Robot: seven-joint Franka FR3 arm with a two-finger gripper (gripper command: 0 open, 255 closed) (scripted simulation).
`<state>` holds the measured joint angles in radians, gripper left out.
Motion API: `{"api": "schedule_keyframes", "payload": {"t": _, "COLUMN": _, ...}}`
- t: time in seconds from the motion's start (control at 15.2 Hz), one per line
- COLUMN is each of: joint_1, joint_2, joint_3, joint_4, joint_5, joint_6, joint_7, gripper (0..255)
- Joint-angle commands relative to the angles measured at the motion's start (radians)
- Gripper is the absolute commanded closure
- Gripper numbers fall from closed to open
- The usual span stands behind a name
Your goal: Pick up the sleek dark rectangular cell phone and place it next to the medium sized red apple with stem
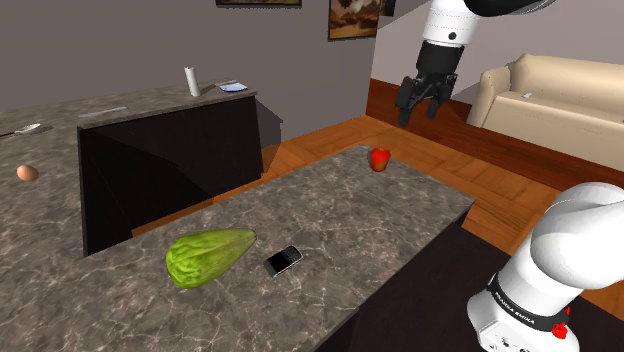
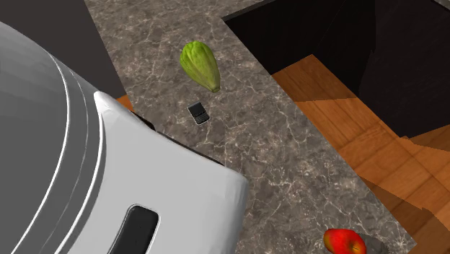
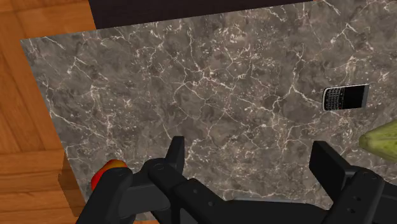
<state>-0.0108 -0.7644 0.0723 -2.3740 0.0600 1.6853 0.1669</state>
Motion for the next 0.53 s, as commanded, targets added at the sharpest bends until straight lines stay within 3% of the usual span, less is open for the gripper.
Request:
{"api": "schedule_keyframes", "payload": {"t": 0.0, "joint_1": 0.000, "joint_2": 0.000, "joint_3": 0.000, "joint_4": 0.000, "joint_5": 0.000, "joint_6": 0.000, "joint_7": 0.000, "gripper": 0}}
{"api": "schedule_keyframes", "payload": {"t": 0.46, "joint_1": -0.013, "joint_2": 0.001, "joint_3": 0.185, "joint_4": -0.139, "joint_5": 0.105, "joint_6": 0.134, "joint_7": 0.327, "gripper": 0}}
